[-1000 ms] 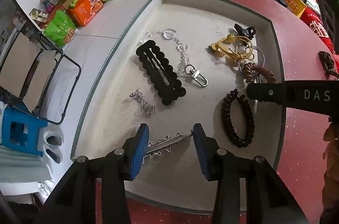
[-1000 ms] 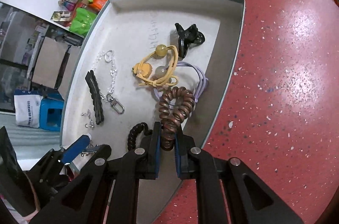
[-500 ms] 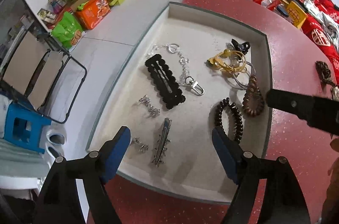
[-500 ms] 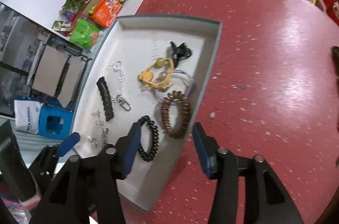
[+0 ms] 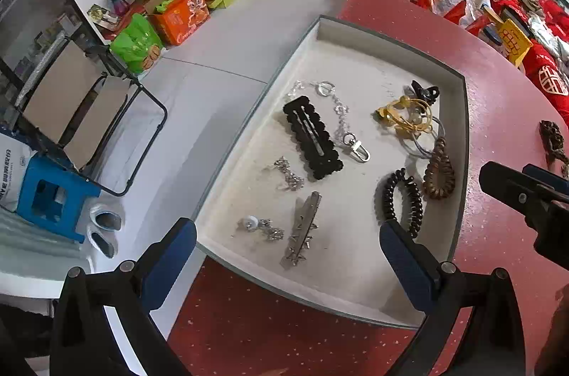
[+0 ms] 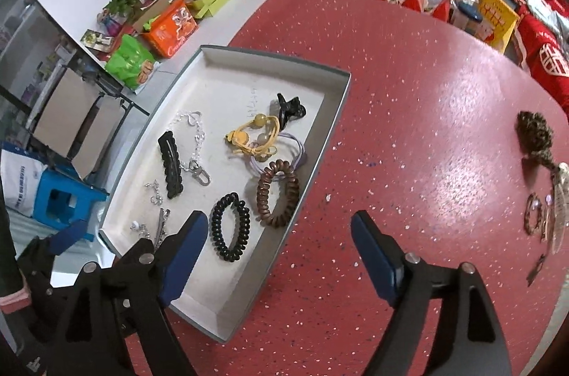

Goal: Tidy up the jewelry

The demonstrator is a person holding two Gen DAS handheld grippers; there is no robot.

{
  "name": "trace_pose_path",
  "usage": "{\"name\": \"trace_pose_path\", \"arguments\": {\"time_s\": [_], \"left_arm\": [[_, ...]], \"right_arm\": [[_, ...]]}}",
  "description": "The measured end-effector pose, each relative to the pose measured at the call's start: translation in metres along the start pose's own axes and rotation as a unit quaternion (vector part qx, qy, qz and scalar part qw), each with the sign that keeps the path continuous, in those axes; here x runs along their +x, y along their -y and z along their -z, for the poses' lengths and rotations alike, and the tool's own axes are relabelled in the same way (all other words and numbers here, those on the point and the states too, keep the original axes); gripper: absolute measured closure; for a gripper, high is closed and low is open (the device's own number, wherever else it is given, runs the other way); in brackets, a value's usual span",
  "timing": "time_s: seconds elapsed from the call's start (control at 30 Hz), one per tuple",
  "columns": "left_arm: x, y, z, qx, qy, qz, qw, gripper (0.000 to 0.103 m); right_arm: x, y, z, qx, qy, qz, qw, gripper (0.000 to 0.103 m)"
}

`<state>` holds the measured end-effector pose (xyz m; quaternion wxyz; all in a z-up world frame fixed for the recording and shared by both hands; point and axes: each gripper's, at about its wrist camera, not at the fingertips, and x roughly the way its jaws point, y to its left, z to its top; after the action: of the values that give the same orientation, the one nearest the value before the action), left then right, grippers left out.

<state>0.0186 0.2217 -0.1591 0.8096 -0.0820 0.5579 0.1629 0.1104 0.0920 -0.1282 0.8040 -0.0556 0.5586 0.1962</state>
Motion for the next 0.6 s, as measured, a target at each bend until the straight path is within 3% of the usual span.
{"name": "trace_pose_path", "arguments": {"time_s": [0.6], "left_arm": [[-0.0039,-0.0094,0.0021,-0.011,0.007,-0.010,0.9999,0.000]], "right_arm": [[-0.0007,-0.0109,0.0017,-0.012,0.002,0.005,1.000,0.018]]}}
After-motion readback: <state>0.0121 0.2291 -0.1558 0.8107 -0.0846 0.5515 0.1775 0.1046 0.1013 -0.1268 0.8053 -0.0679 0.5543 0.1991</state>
